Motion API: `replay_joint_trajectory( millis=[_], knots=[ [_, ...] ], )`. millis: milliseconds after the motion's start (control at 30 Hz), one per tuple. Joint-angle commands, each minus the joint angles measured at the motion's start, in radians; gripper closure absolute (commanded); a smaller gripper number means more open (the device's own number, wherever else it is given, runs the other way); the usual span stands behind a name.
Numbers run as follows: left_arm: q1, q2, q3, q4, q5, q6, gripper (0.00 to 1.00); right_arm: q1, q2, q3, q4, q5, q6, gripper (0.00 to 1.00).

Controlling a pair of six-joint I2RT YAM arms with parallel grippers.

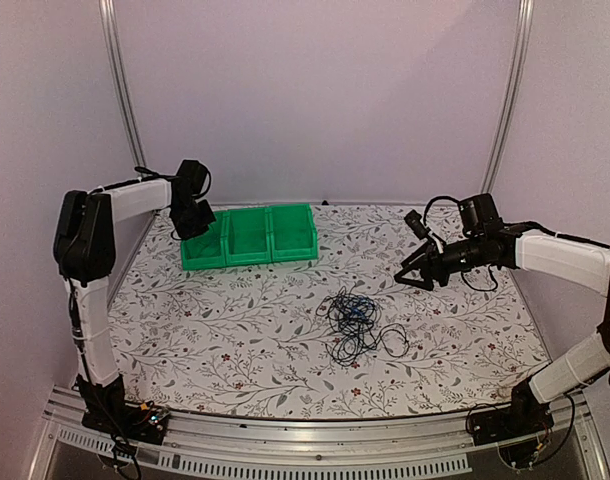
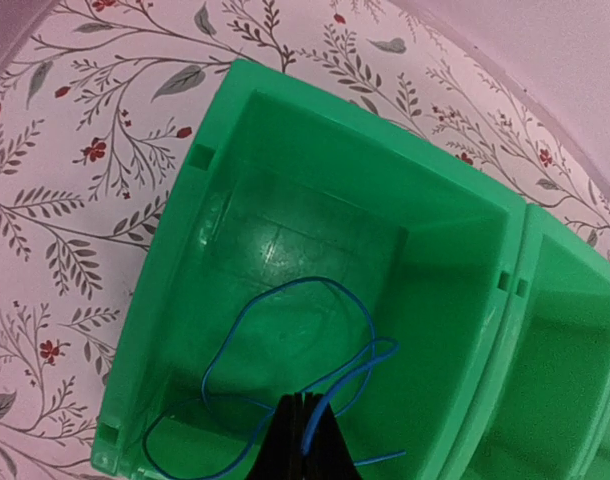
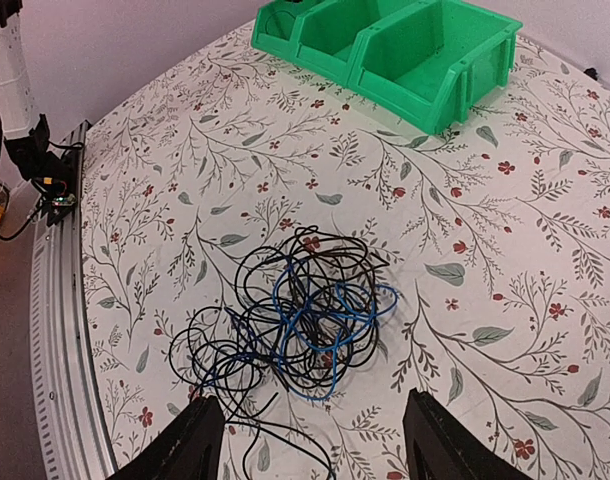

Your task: Untangle the cables

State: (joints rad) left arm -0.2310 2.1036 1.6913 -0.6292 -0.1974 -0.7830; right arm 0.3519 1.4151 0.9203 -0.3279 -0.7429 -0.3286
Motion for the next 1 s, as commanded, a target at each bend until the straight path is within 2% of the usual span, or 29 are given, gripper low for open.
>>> replay_joint_trajectory(
  millis=[0,100,200,300,533,700,867,967],
  knots=[
    [-0.003,0.032,0.054,-0.035,-0.072,0.044,1.0,-0.003,0.009,0.0,0.014,-0.007,0.004,0.34],
    [-0.005,0.075,0.096,-0.037,-0.024,0.106,0.99,-0.004,0.014,0.002,0.01,-0.005,0.002,0.34],
    [-0.013,0.085,0.128,-0.052,-0.005,0.122,0.79,-0.003,0.017,0.014,-0.009,0.004,-0.007,0.34],
    [-0.023,0.047,0.127,-0.053,-0.016,0.111,0.7,-0.002,0.014,0.033,-0.05,0.027,-0.047,0.35],
    [-0.031,-0.075,0.156,-0.135,-0.034,0.144,0.6,-0.002,-0.017,0.076,-0.156,0.052,-0.172,0.38],
    [-0.1,-0.219,0.108,-0.08,-0.021,0.223,0.57,-0.003,-0.025,0.098,-0.22,0.041,-0.247,0.41],
    [-0.251,-0.333,-0.018,0.138,0.148,0.391,0.58,-0.002,0.02,0.127,-0.255,-0.008,-0.285,0.49],
    [-0.347,-0.354,-0.094,0.242,0.349,0.428,0.6,-0.002,0.093,0.158,-0.247,-0.03,-0.257,0.55]
  ],
)
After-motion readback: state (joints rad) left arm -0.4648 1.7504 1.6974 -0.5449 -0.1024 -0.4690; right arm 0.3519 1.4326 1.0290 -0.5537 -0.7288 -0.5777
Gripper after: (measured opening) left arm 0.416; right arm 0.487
